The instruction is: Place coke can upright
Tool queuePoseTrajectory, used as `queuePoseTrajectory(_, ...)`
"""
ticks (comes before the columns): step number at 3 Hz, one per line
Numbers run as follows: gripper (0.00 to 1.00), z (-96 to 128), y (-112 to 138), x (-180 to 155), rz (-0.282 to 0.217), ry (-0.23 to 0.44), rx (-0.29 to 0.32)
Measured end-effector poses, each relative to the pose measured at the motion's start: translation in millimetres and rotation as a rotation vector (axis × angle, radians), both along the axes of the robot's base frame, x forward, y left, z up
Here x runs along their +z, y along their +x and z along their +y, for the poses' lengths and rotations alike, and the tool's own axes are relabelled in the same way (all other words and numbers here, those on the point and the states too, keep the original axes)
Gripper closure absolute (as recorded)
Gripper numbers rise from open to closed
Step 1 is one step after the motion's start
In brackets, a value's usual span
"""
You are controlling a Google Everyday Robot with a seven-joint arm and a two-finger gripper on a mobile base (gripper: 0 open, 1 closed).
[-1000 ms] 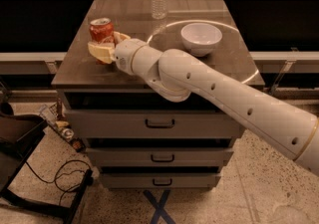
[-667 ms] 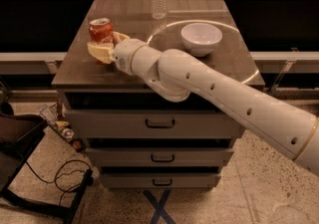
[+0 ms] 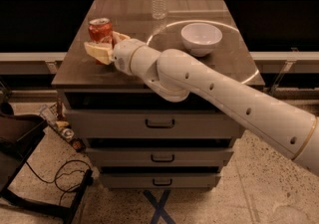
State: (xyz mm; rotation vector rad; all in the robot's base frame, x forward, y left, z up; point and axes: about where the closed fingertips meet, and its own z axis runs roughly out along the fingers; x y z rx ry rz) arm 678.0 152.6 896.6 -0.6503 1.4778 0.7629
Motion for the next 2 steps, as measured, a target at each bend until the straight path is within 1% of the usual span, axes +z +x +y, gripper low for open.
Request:
queuePoseTrajectory(1,0.00,2.0,-0.7,0.5,-0.001,0.000,0.003)
queuePoseTrajectory(2,0.00,2.0,-0.7,0.5,-0.001,0.000,0.003)
